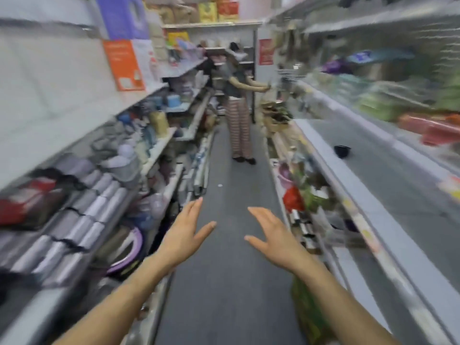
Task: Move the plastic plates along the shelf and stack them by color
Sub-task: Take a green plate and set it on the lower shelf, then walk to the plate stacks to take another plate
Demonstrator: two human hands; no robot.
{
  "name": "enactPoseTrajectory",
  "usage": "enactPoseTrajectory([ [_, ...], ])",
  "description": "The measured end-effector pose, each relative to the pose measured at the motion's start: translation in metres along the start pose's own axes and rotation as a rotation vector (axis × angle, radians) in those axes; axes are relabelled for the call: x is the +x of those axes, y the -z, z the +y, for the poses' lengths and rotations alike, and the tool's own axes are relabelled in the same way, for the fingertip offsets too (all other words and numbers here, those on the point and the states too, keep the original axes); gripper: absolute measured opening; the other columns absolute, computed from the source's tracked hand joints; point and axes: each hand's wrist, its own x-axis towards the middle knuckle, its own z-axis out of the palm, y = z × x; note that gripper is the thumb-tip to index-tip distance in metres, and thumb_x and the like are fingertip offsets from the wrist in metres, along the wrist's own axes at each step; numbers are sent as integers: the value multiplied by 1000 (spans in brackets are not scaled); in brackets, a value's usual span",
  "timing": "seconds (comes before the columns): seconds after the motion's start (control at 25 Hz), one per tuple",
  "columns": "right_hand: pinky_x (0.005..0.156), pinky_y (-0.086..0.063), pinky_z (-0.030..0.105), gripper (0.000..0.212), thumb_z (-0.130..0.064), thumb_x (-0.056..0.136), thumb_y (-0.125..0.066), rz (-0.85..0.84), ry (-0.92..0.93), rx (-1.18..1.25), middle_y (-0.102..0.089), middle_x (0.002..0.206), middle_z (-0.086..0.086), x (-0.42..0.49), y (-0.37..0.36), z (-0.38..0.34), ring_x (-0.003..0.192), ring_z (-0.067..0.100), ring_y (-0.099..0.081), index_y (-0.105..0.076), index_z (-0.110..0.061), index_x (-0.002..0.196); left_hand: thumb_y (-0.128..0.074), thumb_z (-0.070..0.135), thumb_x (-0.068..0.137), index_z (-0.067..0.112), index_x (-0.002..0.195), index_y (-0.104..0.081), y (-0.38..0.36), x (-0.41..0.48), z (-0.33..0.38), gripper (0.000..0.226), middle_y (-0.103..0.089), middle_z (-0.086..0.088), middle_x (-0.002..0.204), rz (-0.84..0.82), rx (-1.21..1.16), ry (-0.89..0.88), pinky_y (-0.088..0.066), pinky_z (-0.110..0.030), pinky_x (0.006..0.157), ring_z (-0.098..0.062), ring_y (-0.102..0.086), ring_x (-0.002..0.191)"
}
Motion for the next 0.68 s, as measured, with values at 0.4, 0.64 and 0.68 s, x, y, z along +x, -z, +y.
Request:
enactPoseTrajectory([
  [0.4, 119, -31, 27, 70, -46, 98, -65, -240, 737, 244, -37, 156, -10, 231, -84, -221, 145, 7, -36, -34, -25, 157, -53, 61, 97, 19, 162, -23, 200, -58, -131, 83, -27, -1, 164, 438, 197, 417, -24, -36, 125, -14, -26, 151],
  [0.64, 121, -30, 31, 70, -49, 97, -62, -413, 1130, 372, -36, 160, -6, 284, -126, -328, 148, 9, -33, -35, -27, 157, -56, 55, 98, 24, 162, -22, 242, -109, -107, 79, -25, 1, 166, 651, 386, 694, -18, -25, 124, -11, -23, 151],
  [0.68, 121, -31, 33, 70, -48, 96, -63, -430, 1195, 387, -38, 158, -5, 287, -132, -345, 148, 11, -35, -37, -25, 156, -55, 56, 99, 25, 162, -21, 248, -119, -101, 78, -25, 2, 165, 685, 409, 745, -19, -25, 123, -10, -23, 151],
])
